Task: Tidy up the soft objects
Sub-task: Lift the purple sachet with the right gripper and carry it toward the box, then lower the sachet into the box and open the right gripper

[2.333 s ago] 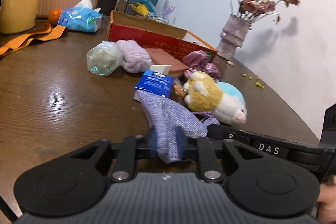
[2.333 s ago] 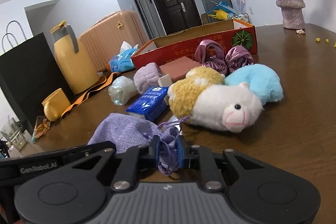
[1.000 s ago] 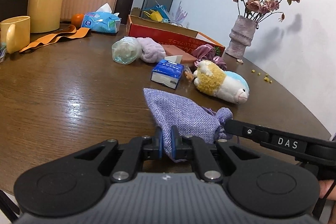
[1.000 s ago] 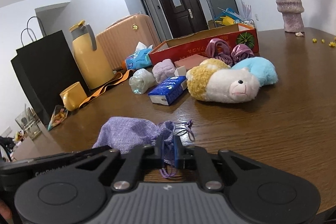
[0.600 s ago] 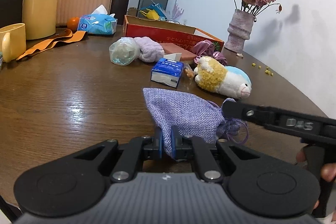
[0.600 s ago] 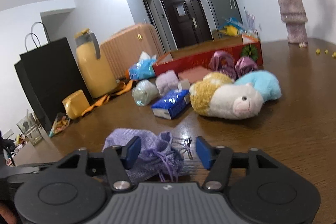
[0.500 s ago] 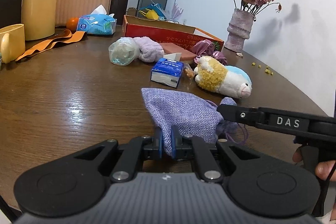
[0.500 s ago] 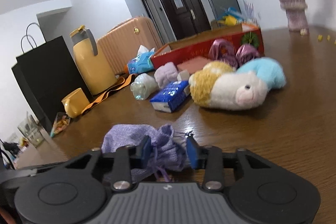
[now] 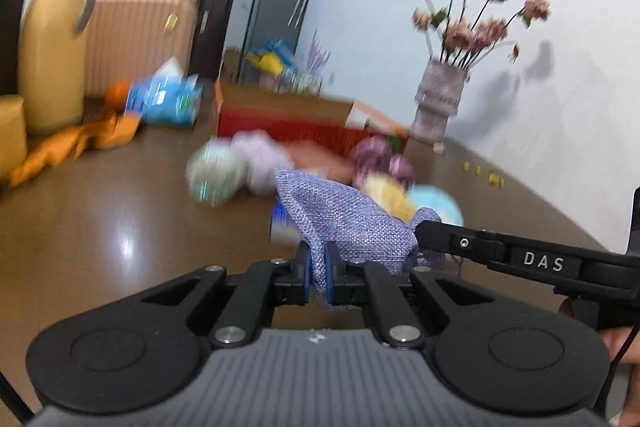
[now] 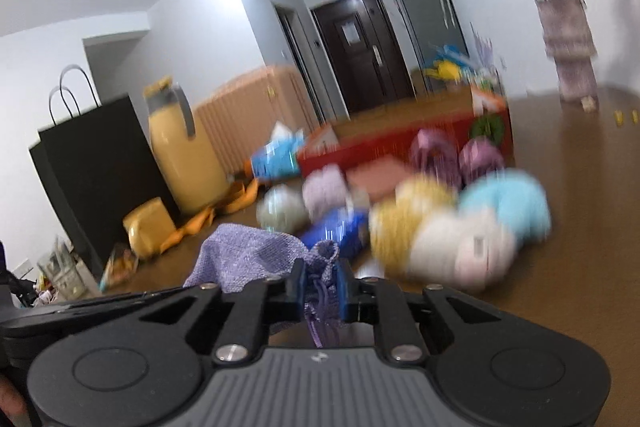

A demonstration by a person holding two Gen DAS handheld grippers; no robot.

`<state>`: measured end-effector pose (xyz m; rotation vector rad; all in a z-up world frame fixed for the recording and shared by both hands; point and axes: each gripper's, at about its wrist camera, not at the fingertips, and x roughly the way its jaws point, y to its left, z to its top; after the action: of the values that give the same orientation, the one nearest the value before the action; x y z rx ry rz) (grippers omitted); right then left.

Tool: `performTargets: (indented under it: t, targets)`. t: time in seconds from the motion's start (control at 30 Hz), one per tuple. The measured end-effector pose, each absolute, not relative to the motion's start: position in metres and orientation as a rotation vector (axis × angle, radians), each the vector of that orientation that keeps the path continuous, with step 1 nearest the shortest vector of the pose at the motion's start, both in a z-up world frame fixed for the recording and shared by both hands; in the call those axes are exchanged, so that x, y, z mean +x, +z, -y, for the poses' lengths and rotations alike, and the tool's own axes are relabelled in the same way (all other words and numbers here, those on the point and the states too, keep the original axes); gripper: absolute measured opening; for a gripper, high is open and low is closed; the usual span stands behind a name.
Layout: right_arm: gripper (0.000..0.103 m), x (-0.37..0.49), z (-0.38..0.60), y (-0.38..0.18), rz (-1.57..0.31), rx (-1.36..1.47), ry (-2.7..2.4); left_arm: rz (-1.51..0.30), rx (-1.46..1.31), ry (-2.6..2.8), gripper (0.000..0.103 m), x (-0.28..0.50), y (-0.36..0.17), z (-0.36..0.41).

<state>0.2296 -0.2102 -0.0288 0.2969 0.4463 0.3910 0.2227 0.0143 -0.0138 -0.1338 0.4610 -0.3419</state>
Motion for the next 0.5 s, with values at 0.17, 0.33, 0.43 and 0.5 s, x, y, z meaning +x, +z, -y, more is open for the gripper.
performTargets:
  t: [0.17,0.33,0.43,0.5]
  targets:
    - [0.014,0.291,0.213,0.023,-0.384,0.185,0.419,-0.401,-0.178,-0.349,0.007,0.291,0.028,-0.013]
    - [0.014,0.385,0.216,0.071,-0.355,0.15,0.445,-0.384,-0.257,-0.35,0.007,0.392,0.071,-0.022]
    - [0.014,0.471,0.213,0.087,-0.422,0.139,0.461,-0.429,-0.276,-0.315,0.007,0.462,0.077,-0.023]
    - [0.014,0.536,0.206,0.085,-0.501,0.132,0.464,-0.467,-0.252,-0.282,0.007,0.511,0.069,-0.021]
